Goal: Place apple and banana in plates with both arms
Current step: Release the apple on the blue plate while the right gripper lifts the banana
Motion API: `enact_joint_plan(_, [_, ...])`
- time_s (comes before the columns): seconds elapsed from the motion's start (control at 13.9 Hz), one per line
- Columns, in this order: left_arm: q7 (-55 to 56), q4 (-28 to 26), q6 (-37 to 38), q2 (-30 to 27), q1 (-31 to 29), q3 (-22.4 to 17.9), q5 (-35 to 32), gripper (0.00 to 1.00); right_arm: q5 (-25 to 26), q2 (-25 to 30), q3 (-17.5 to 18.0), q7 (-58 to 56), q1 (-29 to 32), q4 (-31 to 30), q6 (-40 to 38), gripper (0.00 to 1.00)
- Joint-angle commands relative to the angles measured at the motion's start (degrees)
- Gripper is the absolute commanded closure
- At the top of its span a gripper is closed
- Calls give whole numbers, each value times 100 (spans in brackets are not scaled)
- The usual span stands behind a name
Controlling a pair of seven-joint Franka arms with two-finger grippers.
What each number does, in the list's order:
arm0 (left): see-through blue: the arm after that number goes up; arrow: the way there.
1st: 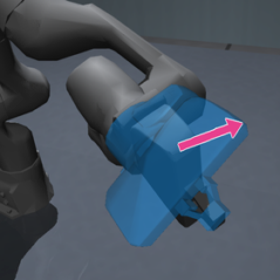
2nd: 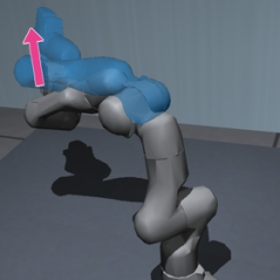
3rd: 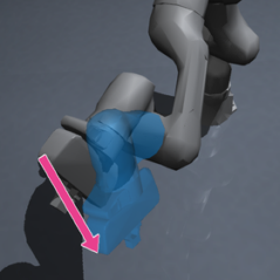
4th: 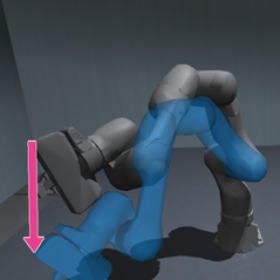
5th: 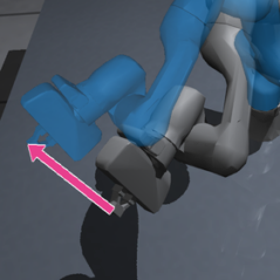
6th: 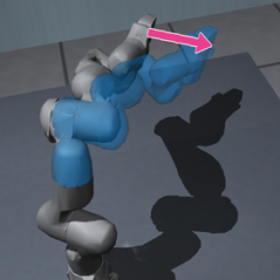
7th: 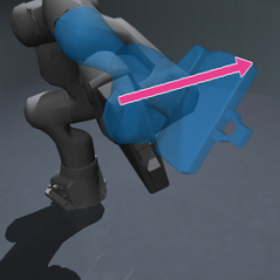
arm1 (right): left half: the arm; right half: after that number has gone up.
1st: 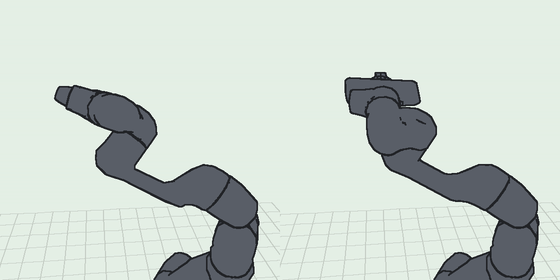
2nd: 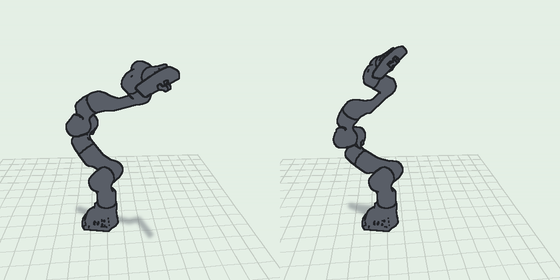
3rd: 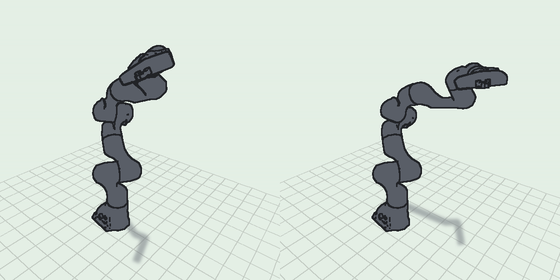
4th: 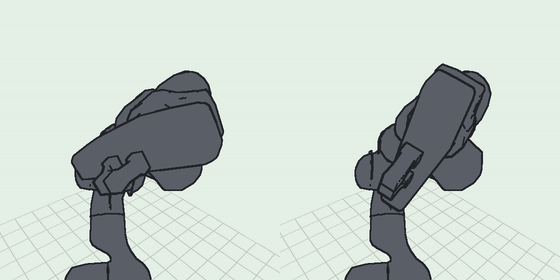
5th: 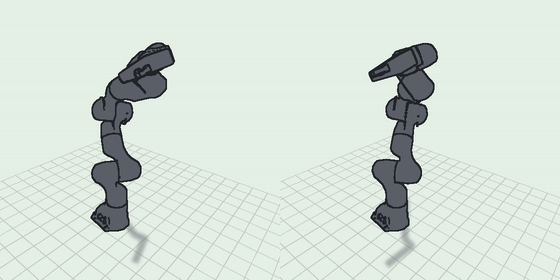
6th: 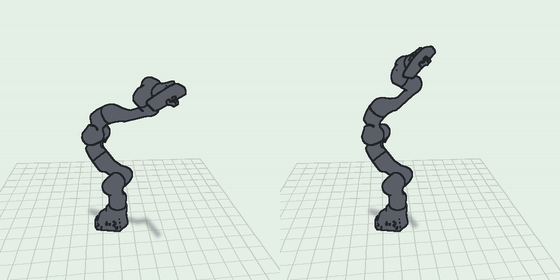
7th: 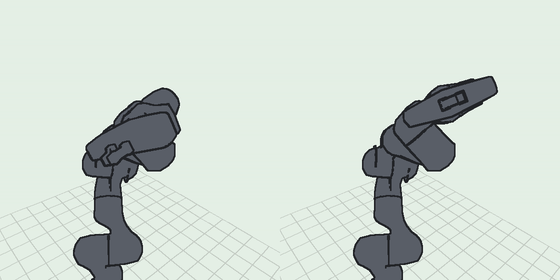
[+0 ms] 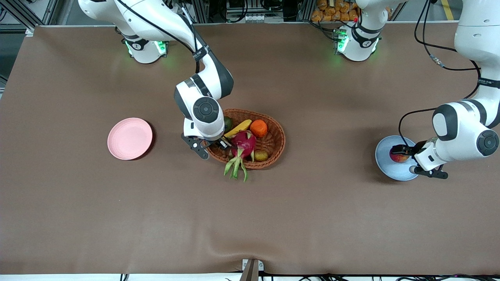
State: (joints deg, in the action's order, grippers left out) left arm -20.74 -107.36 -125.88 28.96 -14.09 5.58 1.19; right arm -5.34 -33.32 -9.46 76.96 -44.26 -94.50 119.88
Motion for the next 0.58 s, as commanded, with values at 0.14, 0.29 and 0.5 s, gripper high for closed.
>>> enact_joint_plan(0.14, [-62, 889, 1115, -382, 29, 128, 40, 0, 51, 10, -3, 108, -22, -7, 18, 65])
enact_joint_plan(0.29, [-53, 1417, 1661, -435, 29, 312, 22, 0, 42, 10, -3, 100, -13, -7, 9, 69])
enact_joint_plan(0.5, [235, 1832, 2295, -610, 29, 601, 22, 0, 42, 10, -3, 108, -13, 1, 18, 86])
